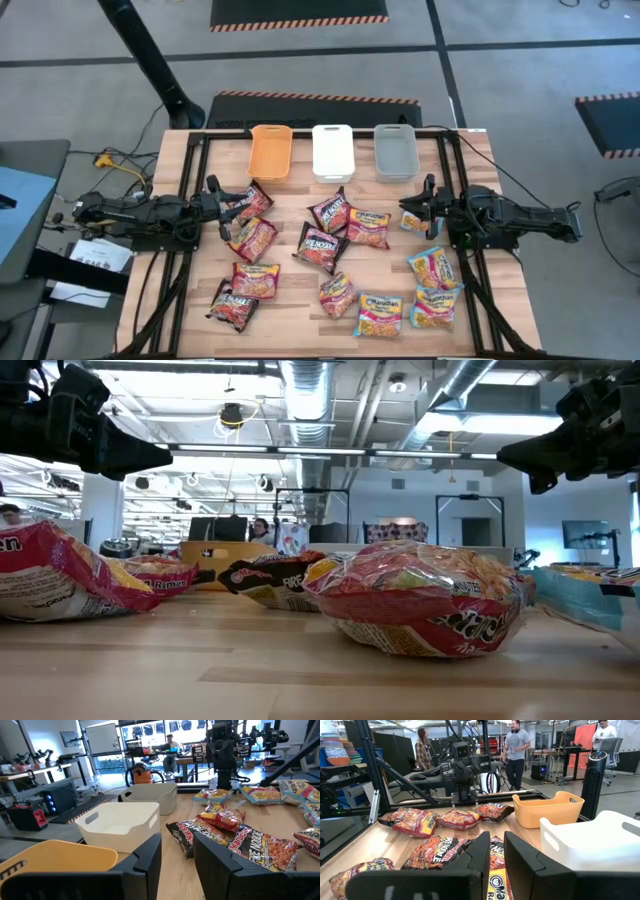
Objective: Sort Maruchan noodles
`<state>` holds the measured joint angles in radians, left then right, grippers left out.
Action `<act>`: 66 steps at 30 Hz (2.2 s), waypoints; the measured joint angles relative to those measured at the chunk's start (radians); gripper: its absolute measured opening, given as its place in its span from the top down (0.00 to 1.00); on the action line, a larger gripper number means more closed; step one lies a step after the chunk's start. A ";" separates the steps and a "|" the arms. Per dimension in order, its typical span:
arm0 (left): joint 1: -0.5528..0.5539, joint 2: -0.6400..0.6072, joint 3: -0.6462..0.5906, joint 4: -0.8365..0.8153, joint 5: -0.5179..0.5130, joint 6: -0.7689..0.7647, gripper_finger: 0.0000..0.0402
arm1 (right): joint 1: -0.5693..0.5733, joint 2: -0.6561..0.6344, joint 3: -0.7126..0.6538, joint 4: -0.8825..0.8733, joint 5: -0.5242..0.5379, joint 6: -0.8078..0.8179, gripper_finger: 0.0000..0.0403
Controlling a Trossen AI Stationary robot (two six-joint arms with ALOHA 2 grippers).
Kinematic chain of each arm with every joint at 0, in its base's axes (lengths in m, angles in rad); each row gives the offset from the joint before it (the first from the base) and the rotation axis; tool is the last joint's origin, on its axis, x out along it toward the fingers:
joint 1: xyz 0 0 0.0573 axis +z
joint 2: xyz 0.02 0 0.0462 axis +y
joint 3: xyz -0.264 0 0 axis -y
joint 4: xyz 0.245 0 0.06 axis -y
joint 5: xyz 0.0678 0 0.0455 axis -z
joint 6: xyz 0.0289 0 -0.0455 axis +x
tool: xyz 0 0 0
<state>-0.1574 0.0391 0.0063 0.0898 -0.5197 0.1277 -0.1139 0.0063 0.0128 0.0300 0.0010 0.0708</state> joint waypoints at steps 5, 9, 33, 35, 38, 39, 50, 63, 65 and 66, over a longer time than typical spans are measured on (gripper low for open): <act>0.000 0.000 0.000 0.000 0.000 0.000 0.75 | 0.000 0.000 0.000 0.000 0.000 0.000 0.80; 0.000 0.000 0.000 0.000 0.000 0.000 0.75 | 0.000 0.000 0.000 0.000 0.000 0.000 0.80; 0.000 0.000 0.000 0.000 0.000 0.000 0.75 | 0.000 0.000 0.000 0.000 0.000 0.000 0.80; 0.000 0.000 0.000 0.000 0.000 0.000 0.75 | 0.000 0.000 0.000 0.000 0.000 0.000 0.80; 0.000 0.000 0.000 0.000 0.000 0.000 0.75 | 0.000 0.000 0.000 0.000 0.000 0.000 0.80; 0.000 0.000 0.000 0.000 0.000 0.000 0.75 | 0.000 0.000 0.000 0.000 0.000 0.000 0.80; 0.000 0.000 0.000 0.000 0.000 0.000 0.74 | 0.002 0.000 0.000 0.004 -0.001 0.020 0.80; 0.000 0.000 0.000 0.000 0.000 0.000 0.74 | 0.003 0.000 0.000 0.005 -0.002 0.089 0.80; 0.000 0.000 0.000 0.000 0.000 0.000 0.74 | 0.003 0.000 0.000 0.005 -0.002 0.098 0.80; 0.000 0.000 0.000 0.000 0.000 0.000 0.74 | 0.002 0.000 0.000 0.005 -0.002 0.116 0.80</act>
<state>-0.1574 0.0387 0.0063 0.0898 -0.5198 0.1277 -0.1116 0.0062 0.0124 0.0349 -0.0006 0.1868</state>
